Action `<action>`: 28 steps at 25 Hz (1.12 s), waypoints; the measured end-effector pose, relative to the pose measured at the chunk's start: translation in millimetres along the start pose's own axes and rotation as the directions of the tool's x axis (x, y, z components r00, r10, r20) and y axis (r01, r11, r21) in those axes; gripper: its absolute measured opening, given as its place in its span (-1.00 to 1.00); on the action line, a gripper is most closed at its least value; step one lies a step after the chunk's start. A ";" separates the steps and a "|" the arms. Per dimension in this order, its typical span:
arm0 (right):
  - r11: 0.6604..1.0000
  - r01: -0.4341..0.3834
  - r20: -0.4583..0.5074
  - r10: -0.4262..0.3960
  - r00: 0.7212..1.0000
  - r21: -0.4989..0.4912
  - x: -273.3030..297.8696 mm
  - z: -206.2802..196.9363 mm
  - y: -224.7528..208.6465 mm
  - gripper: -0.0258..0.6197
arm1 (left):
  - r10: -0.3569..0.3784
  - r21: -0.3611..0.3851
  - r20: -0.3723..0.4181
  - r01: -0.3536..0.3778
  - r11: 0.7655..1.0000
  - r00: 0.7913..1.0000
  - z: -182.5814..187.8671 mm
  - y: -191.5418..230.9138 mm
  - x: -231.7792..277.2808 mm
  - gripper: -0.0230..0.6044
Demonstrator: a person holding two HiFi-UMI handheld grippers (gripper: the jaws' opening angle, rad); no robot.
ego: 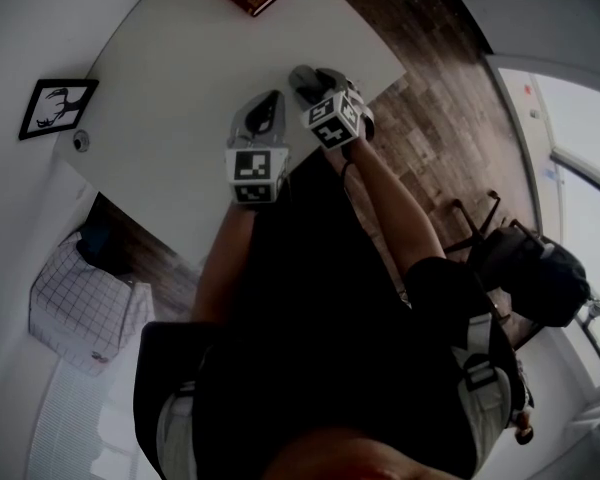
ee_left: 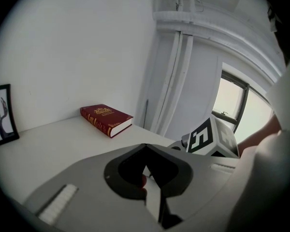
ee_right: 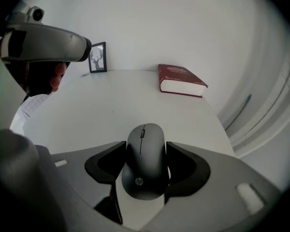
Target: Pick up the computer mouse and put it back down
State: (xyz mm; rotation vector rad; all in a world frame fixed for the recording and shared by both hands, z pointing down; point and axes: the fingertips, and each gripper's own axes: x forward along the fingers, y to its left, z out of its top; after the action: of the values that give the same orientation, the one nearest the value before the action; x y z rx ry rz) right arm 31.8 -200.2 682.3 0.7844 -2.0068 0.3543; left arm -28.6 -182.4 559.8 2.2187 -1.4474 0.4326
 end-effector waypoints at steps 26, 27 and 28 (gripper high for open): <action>0.999 0.036 0.119 -0.031 0.992 -0.041 -24.7 29.4 0.8 -0.09 | -0.007 -0.008 -0.008 0.007 1.000 1.000 -3.2 6.4 -1.1 -0.93; 0.999 0.038 0.143 -0.034 0.989 -0.020 -28.4 33.2 -0.4 -0.09 | -0.005 -0.009 -0.007 0.005 1.000 1.000 -2.7 7.0 -1.9 -0.93; 0.999 0.040 0.170 -0.041 0.985 0.007 -32.9 37.4 -2.2 -0.11 | -0.003 -0.010 -0.005 0.003 1.000 1.000 -2.1 7.8 -2.9 -0.93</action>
State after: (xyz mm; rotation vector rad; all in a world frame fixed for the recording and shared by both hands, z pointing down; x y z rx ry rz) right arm 20.8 -208.9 634.4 0.8823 -2.1460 0.2753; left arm -36.9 -181.7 561.8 2.2102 -1.4411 0.4285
